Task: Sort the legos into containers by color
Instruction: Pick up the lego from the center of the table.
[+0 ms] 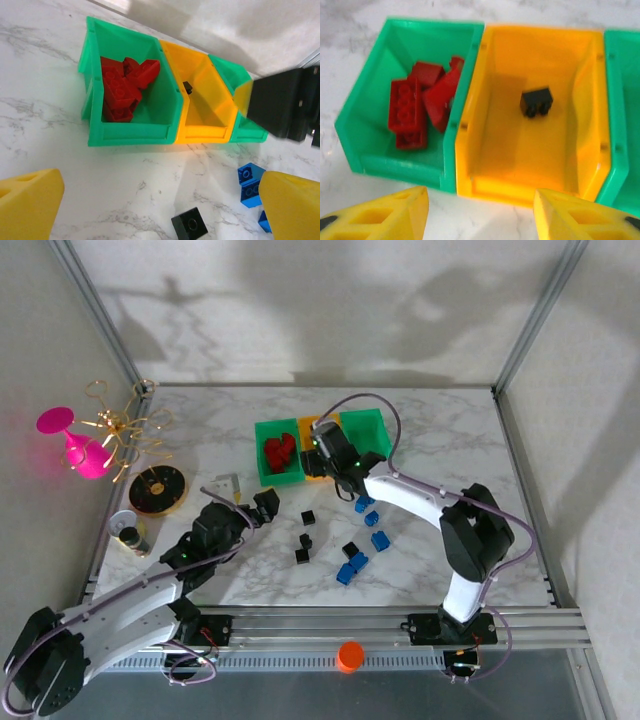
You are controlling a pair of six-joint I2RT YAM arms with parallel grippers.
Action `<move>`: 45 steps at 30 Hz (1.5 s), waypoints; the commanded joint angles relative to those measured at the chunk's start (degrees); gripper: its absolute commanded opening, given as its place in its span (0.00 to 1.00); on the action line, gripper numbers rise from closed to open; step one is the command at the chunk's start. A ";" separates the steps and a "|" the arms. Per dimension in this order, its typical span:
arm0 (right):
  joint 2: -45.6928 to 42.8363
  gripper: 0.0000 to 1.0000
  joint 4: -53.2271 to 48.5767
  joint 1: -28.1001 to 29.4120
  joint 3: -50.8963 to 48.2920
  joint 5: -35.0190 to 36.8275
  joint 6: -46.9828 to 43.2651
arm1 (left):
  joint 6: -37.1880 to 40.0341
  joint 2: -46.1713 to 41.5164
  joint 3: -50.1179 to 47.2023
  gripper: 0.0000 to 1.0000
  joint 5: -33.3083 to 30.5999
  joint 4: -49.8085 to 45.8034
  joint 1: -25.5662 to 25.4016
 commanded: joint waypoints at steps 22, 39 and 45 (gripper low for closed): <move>3.67 0.71 1.69 12.76 -10.91 2.26 13.02 | -14.17 -6.35 4.23 1.00 5.32 -23.77 -3.55; 9.14 0.43 2.33 12.69 -8.32 4.16 10.03 | -14.41 -5.63 4.55 1.00 4.01 -24.51 -4.34; 7.57 0.32 2.02 12.68 -8.59 4.77 9.80 | -14.35 -5.36 4.59 1.00 4.00 -24.34 -4.35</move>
